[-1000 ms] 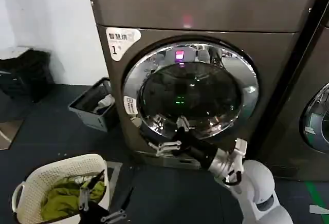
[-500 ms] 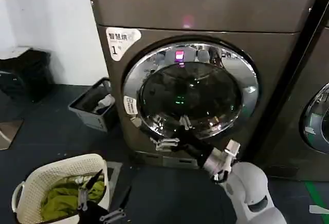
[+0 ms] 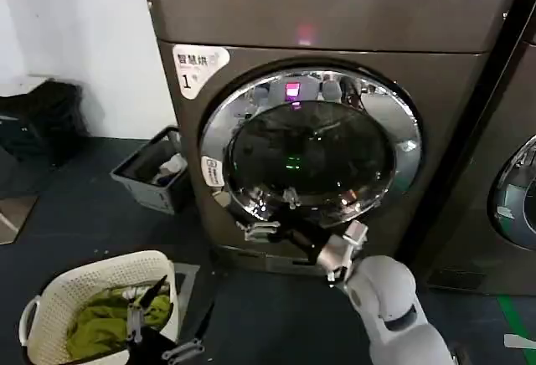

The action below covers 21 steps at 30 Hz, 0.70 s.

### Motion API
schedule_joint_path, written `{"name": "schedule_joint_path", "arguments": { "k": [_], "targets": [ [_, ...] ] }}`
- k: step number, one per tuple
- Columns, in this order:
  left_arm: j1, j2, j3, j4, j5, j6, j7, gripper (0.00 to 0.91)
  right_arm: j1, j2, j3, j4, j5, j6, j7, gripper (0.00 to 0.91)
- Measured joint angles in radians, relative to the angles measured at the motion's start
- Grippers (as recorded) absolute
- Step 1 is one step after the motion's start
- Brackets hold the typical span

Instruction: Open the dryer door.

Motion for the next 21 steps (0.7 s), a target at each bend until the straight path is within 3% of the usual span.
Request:
{"name": "schedule_joint_path", "arguments": {
  "k": [21],
  "targets": [
    [0.001,-0.003,0.0,-0.001,0.0,0.002,0.0,0.907,0.056,0.055,-0.066,-0.127,-0.073,0.012,0.043,0.907]
  ]
}}
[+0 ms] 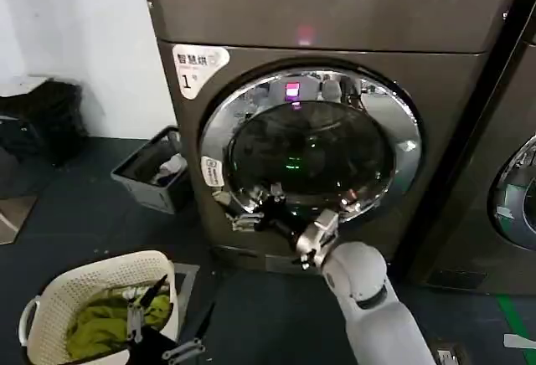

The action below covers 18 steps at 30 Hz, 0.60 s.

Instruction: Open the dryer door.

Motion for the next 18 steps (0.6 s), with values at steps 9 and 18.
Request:
{"name": "schedule_joint_path", "arguments": {
  "k": [9,18],
  "targets": [
    [0.001,0.001,0.001,-0.001,0.0,0.0,0.0,0.907,0.025,0.02,-0.016,-0.046,-0.013,0.005,0.019,0.907],
    [0.001,0.003,0.005,-0.001,0.0,-0.001,0.0,0.907,0.049,0.029,-0.029,-0.083,-0.019,0.006,0.027,0.907]
  ]
}}
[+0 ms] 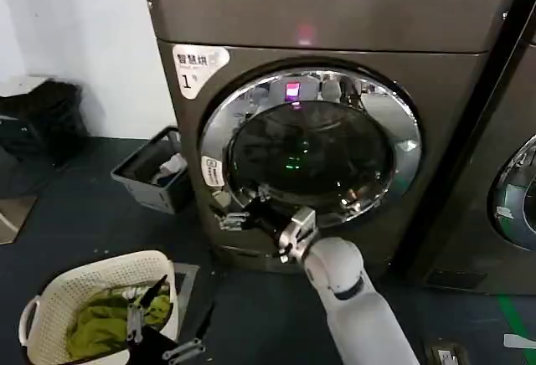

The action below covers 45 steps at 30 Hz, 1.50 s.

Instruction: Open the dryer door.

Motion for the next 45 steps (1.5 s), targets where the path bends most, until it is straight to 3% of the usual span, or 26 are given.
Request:
{"name": "schedule_joint_path", "arguments": {
  "k": [45],
  "targets": [
    [0.004,-0.006,-0.001,-0.007,0.001,-0.004,0.0,0.907,0.08,0.05,-0.046,-0.091,-0.013,-0.001,-0.043,0.907]
  ]
}}
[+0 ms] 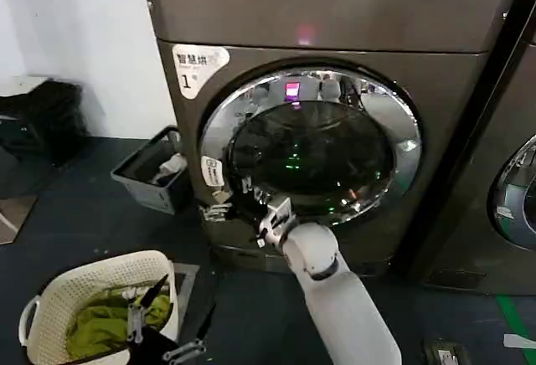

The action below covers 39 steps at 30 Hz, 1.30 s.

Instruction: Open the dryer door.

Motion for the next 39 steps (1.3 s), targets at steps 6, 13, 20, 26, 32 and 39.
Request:
{"name": "schedule_joint_path", "arguments": {
  "k": [6,13,20,26,32,39],
  "targets": [
    [-0.002,-0.001,0.0,0.004,0.0,0.0,0.0,0.907,-0.008,-0.01,0.008,0.016,0.023,-0.014,-0.07,0.907],
    [-0.005,0.004,-0.006,0.014,0.0,0.0,0.001,0.907,-0.024,-0.023,0.023,0.036,0.032,-0.01,-0.167,0.907],
    [-0.008,0.005,-0.018,0.026,-0.006,0.004,0.005,0.907,-0.038,-0.034,0.04,0.052,0.056,-0.013,-0.232,0.907],
    [-0.019,0.009,-0.042,0.026,-0.028,0.066,0.009,0.907,-0.046,-0.043,0.045,0.061,0.066,-0.006,-0.259,0.907],
    [-0.045,0.02,-0.089,0.023,-0.056,0.132,0.026,0.907,-0.049,-0.048,0.047,0.065,0.1,-0.003,-0.272,0.907],
    [-0.074,0.039,-0.157,0.023,-0.098,0.25,0.033,0.907,-0.06,-0.055,0.061,0.075,0.106,0.004,-0.314,0.907]
  ]
}}
